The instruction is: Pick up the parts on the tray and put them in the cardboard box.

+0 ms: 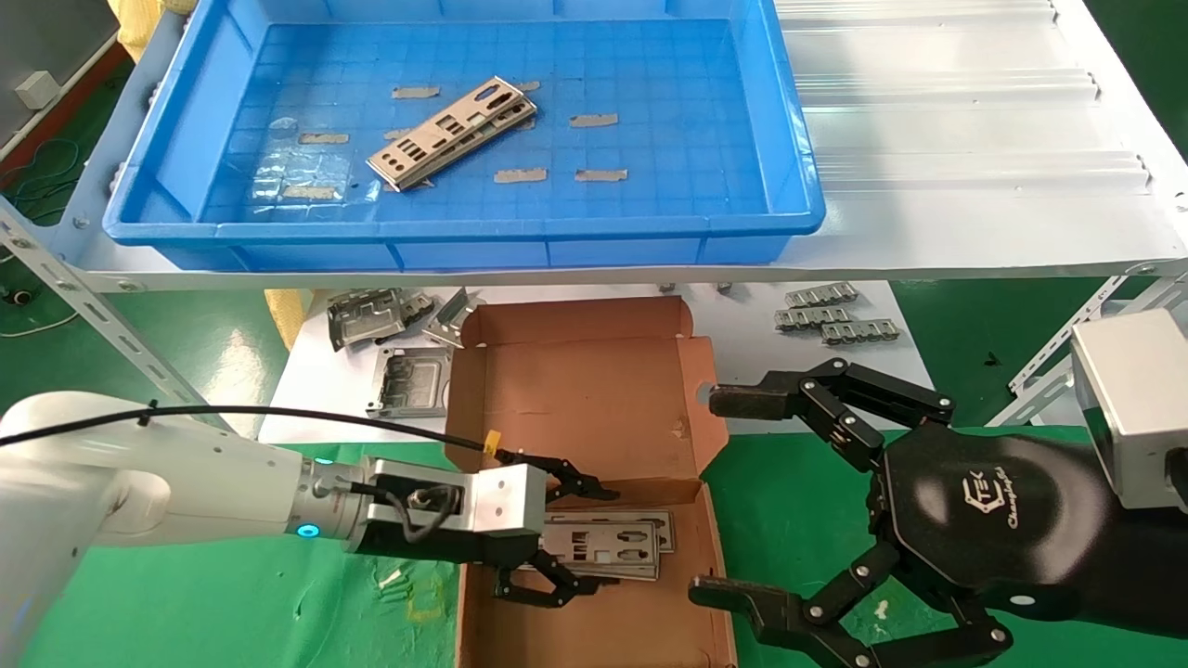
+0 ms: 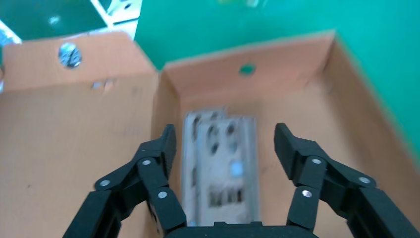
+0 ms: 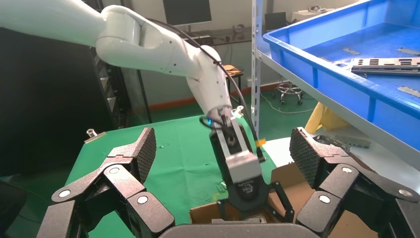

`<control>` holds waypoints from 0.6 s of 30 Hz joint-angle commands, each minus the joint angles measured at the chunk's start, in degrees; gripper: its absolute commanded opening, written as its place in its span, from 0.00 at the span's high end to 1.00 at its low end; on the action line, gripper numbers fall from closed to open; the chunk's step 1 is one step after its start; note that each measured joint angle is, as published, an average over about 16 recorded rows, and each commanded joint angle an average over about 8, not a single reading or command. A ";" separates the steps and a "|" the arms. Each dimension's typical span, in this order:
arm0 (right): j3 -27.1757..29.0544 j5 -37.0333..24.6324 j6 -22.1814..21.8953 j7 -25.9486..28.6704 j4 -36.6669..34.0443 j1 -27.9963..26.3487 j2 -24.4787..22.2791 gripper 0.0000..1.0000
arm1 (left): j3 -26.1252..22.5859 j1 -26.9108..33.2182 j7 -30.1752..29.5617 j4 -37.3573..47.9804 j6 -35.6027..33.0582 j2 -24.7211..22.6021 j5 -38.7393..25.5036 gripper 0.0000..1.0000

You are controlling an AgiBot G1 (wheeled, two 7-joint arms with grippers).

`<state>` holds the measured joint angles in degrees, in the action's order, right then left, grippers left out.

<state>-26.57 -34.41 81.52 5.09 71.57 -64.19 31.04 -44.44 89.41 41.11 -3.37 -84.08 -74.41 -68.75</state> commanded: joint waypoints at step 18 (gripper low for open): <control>0.00 0.00 -0.01 0.00 -0.01 0.01 0.00 0.00 | 3.80 0.39 -19.23 -11.02 -8.28 8.63 11.33 0.00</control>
<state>-26.57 -34.41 81.52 5.09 71.56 -64.18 31.04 -40.80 89.99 23.00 -12.96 -92.27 -66.60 -58.36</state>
